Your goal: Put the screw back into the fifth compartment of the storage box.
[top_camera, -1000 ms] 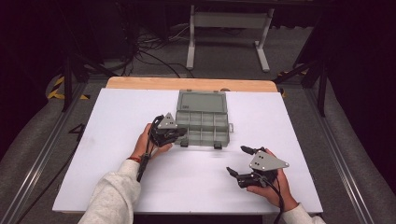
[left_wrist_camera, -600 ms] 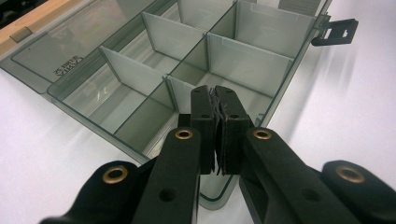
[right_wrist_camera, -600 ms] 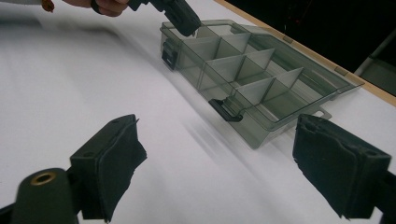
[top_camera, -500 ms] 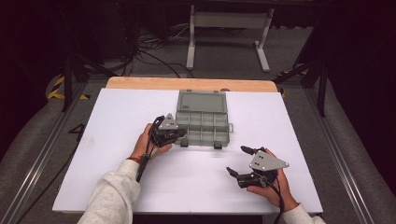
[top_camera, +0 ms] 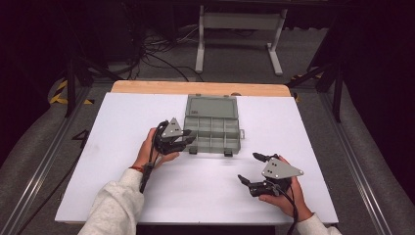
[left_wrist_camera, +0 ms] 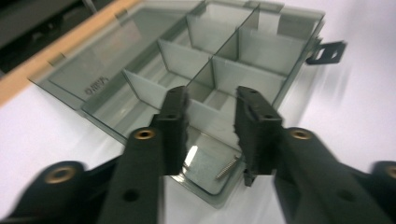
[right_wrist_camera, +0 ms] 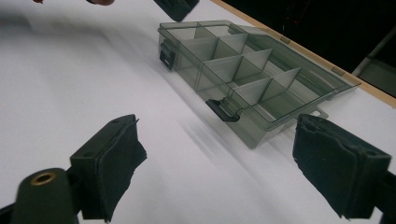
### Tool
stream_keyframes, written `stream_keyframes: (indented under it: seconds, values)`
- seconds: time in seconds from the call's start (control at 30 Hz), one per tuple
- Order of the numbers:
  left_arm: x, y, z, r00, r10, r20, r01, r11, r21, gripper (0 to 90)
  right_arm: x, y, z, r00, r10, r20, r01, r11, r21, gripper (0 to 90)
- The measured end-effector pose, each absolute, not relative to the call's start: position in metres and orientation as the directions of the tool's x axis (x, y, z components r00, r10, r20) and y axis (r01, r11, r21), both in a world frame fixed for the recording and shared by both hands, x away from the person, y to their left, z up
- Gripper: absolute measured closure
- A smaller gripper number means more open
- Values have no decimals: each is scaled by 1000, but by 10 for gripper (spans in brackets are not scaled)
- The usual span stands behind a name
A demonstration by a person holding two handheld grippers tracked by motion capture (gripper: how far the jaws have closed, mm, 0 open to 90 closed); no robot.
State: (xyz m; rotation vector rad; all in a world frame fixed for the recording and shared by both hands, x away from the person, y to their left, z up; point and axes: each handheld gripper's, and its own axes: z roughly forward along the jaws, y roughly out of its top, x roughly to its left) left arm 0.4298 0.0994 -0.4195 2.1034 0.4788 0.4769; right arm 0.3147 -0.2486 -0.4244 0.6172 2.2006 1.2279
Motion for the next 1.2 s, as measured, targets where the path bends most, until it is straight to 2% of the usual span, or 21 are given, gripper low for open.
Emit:
stream_keyframes:
  seconds: [0.1,0.23,0.27,0.3,0.47,0.73,0.97,1.2]
  values:
    - [419,106,-419,846,506,171,137,-515,846,501,315,-249,-424,-748,624,-226,132,473,871,153]
    - [404,117,-422,838,510,196,116,-516,849,366,315,-249,-424,-747,624,-228,130,473,872,153]
    - [402,119,-422,834,513,204,112,-520,847,297,315,-249,-423,-745,627,-227,128,469,874,153]
    - [400,121,-421,827,520,213,109,-521,847,265,316,-250,-423,-744,629,-225,131,467,874,153]
    - [391,132,-417,813,538,225,104,-513,852,147,317,-253,-424,-736,638,-225,136,466,874,154]
    - [375,154,-424,826,529,194,119,-500,857,55,323,-268,-424,-706,682,-190,165,420,892,157]
    - [369,168,-431,838,524,153,139,-476,868,36,328,-278,-423,-674,716,-181,181,399,899,157]
    - [367,173,-431,834,527,160,135,-477,868,43,335,-279,-423,-659,723,-206,185,421,888,157]
